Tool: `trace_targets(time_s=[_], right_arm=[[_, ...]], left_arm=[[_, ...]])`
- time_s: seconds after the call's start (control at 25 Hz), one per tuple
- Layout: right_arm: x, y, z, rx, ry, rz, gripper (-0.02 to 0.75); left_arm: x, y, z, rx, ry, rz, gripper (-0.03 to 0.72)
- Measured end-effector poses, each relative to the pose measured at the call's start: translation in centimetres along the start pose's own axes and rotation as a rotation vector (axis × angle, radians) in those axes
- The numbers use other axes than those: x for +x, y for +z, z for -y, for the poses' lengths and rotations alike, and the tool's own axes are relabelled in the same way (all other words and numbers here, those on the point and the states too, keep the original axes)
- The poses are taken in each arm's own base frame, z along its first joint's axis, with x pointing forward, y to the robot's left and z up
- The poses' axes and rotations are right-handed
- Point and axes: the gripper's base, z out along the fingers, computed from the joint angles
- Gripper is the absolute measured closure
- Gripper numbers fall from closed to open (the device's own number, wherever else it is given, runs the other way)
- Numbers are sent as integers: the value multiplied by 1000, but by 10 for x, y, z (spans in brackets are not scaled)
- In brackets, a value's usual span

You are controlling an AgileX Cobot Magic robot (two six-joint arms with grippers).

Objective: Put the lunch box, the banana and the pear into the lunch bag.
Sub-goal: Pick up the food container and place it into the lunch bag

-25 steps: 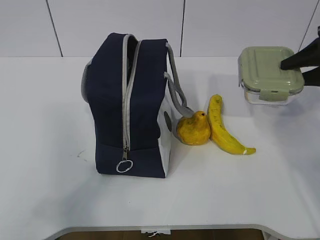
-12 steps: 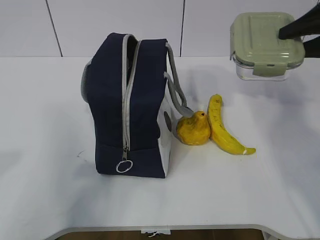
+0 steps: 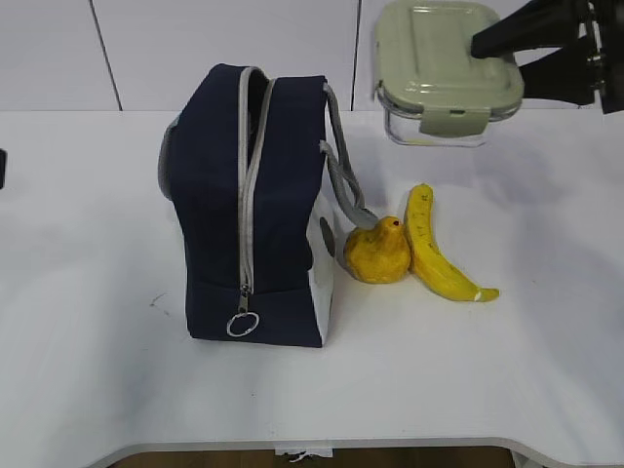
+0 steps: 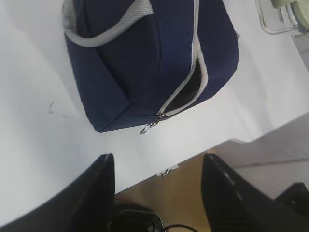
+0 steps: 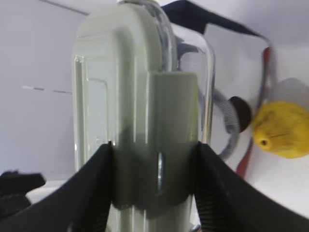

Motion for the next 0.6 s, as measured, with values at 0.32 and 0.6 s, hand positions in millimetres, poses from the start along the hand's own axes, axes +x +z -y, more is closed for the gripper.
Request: trace_targets(time_s=[0.32, 0.6], right_arm=[[8, 25, -25, -109, -6, -40, 370], [14, 36, -35, -140, -17, -72, 370]], left_arm=[[-60, 45, -15, 89, 13, -135, 253], [-79, 84, -33, 176, -26, -198, 253]])
